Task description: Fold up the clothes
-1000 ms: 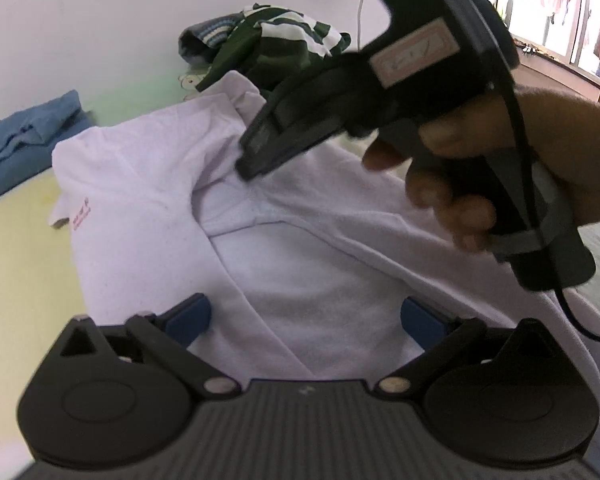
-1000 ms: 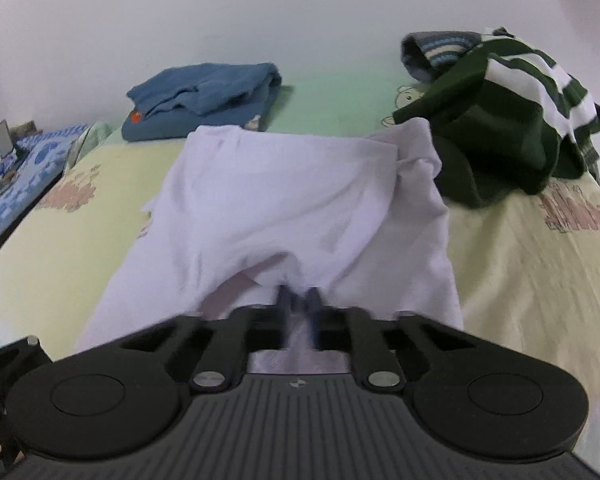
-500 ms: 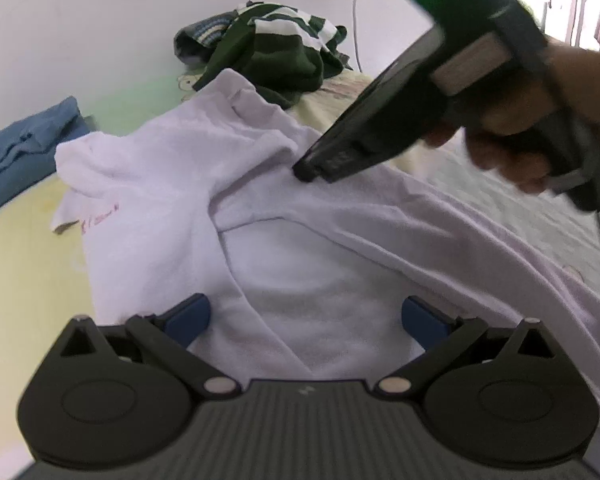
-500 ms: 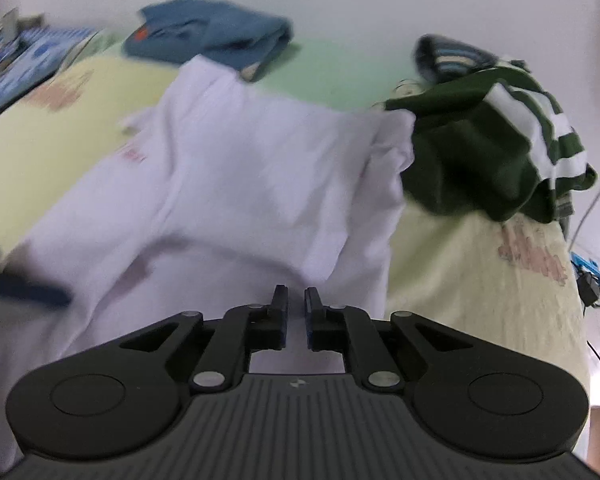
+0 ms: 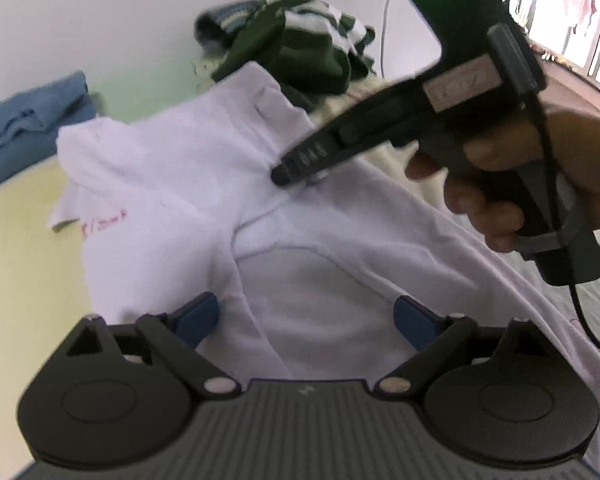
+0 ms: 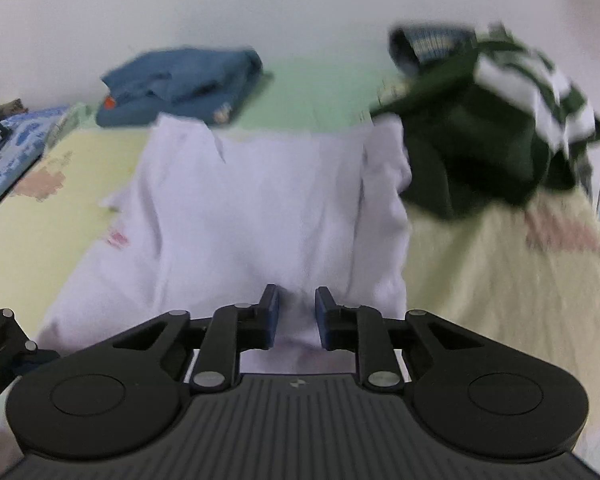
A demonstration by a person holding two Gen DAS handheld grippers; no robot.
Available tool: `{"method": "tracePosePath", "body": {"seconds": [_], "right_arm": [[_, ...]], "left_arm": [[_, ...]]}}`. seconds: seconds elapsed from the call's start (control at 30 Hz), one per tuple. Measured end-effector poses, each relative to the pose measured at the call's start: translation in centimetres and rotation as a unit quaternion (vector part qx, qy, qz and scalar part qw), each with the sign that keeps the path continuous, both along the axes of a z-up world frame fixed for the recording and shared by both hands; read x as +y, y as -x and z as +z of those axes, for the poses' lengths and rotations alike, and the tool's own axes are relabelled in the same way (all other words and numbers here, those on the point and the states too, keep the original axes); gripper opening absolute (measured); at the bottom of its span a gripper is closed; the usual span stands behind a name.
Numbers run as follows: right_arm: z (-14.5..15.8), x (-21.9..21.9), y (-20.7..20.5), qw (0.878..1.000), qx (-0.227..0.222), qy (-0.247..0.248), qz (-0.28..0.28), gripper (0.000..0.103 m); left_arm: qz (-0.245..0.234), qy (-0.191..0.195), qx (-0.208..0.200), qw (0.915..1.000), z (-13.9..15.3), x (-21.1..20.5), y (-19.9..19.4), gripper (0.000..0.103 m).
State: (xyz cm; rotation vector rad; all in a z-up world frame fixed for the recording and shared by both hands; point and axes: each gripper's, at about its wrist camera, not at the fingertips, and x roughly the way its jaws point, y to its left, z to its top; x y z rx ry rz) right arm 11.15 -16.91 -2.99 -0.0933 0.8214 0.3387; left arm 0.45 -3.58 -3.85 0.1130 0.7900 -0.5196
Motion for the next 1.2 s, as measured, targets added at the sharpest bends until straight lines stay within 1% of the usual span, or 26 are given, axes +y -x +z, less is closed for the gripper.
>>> {"method": "tracePosePath", "body": {"seconds": [0.07,0.1,0.17,0.23,0.27,0.3,0.37,0.4,0.47,0.57,0.73,0.77,0.83,0.87,0.93,1.0,1.03,1.1,1.2], "right_arm": [[0.5,-0.1,0.0,1.0,0.006,0.005,0.002,0.021],[1.1,-0.1,0.1,1.0,-0.004,0.0,0.002,0.021],[2.4,0.5,-0.5,0.999,-0.023,-0.029,0.023,0.021],[3.1,1.9,-2.0,0.997,-0.018,-0.049,0.049,0.023],[3.3,3.0,-2.8,0.997,-0.023,-0.055,0.058,0.024],[3.2,4.3,-3.7,0.996,-0.027,-0.055,0.068,0.024],[3.0,6.8,-5.5,0.994,-0.036,-0.054,0.09,0.024],[2.8,7.9,-6.5,0.993,-0.031,-0.059,0.095,0.024],[2.0,9.6,-8.9,0.991,0.011,-0.082,0.107,0.024],[0.6,11.4,-11.5,0.99,0.056,-0.082,0.095,0.024],[0.0,11.8,-13.9,0.992,0.045,-0.082,0.081,0.018],[-0.1,12.1,-14.0,0.993,0.036,-0.073,0.083,0.017],[-0.2,12.6,-14.2,0.995,0.02,-0.055,0.085,0.01],[-0.2,12.7,-14.2,0.995,0.013,-0.047,0.084,0.009],[-0.3,12.5,-14.3,0.995,0.012,-0.051,0.083,0.009],[0.1,11.6,-14.2,0.995,0.02,-0.067,0.07,0.01],[0.6,10.7,-13.7,0.995,0.017,-0.08,0.065,0.015],[1.7,8.8,-12.5,0.993,0.008,-0.107,0.057,0.018],[2.4,5.9,-10.0,0.994,-0.006,-0.094,0.058,0.022]], "left_arm": [[0.001,0.001,-0.004,1.0,-0.1,0.1,0.6,0.1],[0.001,0.0,-0.007,1.0,-0.2,0.0,1.0,0.1],[0.001,-0.012,-0.017,0.9998,-0.6,-0.5,1.5,0.101],[0.003,-0.026,-0.026,0.9993,-0.8,-1.2,1.9,0.102],[0.004,-0.034,-0.03,0.999,-0.9,-1.4,2.1,0.102],[0.005,-0.041,-0.032,0.9986,-1.0,-1.7,2.3,0.102],[0.01,-0.042,-0.031,0.9986,-1.0,-1.7,2.4,0.102],[0.012,-0.04,-0.03,0.9987,-1.0,-1.6,2.3,0.102],[0.015,-0.042,-0.03,0.9986,-1.1,-1.7,2.4,0.102],[0.021,-0.043,-0.031,0.9984,-1.1,-1.9,2.4,0.102],[0.033,-0.044,-0.032,0.998,-1.3,-2.1,2.7,0.102],[0.035,-0.045,-0.033,0.9979,-1.3,-2.2,2.9,0.102],[0.039,-0.046,-0.033,0.9977,-1.3,-2.4,3.2,0.102],[0.04,-0.046,-0.033,0.9976,-1.3,-2.5,3.4,0.102],[0.04,-0.046,-0.033,0.9976,-1.1,-2.5,3.4,0.102],[0.038,-0.045,-0.034,0.9977,-1.1,-2.6,3.3,0.102],[0.037,-0.044,-0.034,0.9977,-1.2,-2.5,3.3,0.102],[0.038,-0.043,-0.034,0.9978,-1.3,-2.3,3.3,0.102],[0.037,-0.043,-0.035,0.9978,-1.4,-2.3,3.2,0.102]]}}
